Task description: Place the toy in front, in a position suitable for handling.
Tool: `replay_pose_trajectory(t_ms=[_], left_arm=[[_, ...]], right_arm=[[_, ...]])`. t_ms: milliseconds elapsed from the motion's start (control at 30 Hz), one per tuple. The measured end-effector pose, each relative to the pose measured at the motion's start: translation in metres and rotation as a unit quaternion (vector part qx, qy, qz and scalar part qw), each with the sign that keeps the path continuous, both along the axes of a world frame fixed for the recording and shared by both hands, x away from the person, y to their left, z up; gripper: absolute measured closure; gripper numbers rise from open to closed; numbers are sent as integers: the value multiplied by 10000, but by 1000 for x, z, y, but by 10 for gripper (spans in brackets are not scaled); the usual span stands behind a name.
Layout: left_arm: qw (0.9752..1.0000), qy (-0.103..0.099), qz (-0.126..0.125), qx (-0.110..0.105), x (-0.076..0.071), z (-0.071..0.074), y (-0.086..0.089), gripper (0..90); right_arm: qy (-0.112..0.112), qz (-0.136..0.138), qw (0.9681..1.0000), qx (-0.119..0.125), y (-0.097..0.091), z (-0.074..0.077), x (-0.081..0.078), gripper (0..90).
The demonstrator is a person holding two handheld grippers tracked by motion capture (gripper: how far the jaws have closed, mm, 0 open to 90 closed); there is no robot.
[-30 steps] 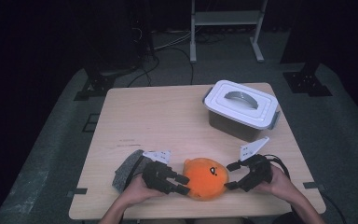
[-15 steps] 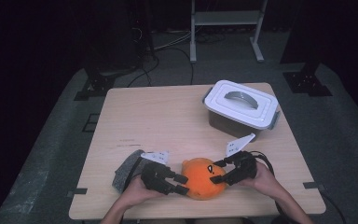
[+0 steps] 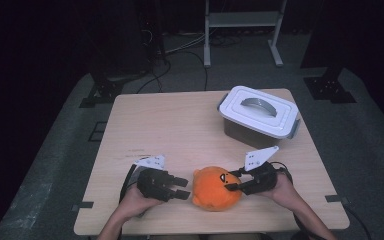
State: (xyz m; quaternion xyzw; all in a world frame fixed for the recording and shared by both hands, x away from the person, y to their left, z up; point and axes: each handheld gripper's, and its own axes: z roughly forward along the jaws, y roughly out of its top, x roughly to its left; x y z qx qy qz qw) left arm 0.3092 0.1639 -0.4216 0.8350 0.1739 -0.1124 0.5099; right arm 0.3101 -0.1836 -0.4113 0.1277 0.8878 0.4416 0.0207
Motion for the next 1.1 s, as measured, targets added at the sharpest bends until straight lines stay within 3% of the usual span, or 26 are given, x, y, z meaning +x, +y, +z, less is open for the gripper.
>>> replay_pose_trajectory(t_ms=[133,333,700,1100], left_arm=[[9998,-63,163,59,0,0,9,444],[9993,-145,318,96,-1,1,17,407],[9989,-205,410,68,-2,2,21,369],[9979,-288,576,68,-2,5,28,307]], right_arm=[[451,116,9989,100,-5,-3,3,420],[744,24,9971,174,-12,-2,5,312],[842,13,9960,293,-17,5,4,261],[506,-419,9975,252,-36,20,15,228]])
